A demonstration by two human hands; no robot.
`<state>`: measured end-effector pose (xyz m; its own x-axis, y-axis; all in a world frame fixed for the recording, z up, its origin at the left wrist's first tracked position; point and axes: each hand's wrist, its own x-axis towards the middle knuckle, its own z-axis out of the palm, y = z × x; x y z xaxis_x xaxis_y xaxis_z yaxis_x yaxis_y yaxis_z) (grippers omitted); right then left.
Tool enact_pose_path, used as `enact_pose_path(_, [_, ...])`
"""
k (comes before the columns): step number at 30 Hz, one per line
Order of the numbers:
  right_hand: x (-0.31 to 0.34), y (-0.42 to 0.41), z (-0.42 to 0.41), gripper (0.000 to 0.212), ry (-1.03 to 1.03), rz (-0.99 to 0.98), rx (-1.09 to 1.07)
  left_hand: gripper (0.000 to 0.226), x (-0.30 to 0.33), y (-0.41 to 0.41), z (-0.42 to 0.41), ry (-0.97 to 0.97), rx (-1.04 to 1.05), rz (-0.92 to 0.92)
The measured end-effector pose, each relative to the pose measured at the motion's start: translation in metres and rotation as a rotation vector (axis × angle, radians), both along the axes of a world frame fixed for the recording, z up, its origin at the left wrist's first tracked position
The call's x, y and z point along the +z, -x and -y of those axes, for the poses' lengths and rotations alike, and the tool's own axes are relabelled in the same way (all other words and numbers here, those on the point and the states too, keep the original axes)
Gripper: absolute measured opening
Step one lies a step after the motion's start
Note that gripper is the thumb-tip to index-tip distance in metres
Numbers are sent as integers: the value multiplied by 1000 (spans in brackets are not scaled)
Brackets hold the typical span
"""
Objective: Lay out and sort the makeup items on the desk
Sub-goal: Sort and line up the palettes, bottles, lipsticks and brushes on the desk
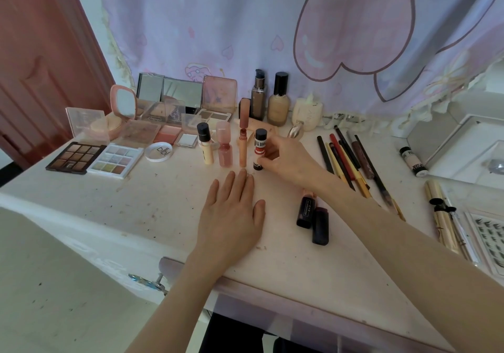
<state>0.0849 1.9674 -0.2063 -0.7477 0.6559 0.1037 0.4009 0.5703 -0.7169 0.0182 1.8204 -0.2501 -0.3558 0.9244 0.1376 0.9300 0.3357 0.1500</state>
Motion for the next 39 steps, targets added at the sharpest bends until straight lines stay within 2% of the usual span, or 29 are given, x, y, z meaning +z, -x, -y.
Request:
enact_pose_path(9, [5, -24, -10, 35, 32, -29, -63, 85, -1, -1, 0, 12, -2, -14])
enact_pose_path(14, [16, -71, -24, 22, -48, -100, -252, 86, -3, 0, -1, 10, 0, -17])
enact_pose_path(17, [16, -102, -39, 23, -234, 8, -464, 87, -3, 0, -1, 14, 2, -28])
enact_pose_path(20, [9, -133, -58, 21, -434, 262, -624, 88, -2, 1, -2, 16, 5, -35])
enact_pose_path(23, [2, -155, -64, 16, -506, 531, -670, 88, -3, 1, -2, 21, 4, -33])
enact_pose_path(26, [-1, -162, -62, 21, -521, 686, -690, 87, -1, 0, -2, 31, 6, -17])
enact_pose_path(35, [-1, -147, -54, 17, -513, 721, -672, 92, 0, 0, -1, 18, 8, -2])
enact_pose_path(39, [-1, -145, -55, 14, -526, 624, -667, 92, 2, 0, 0, 8, -2, 1])
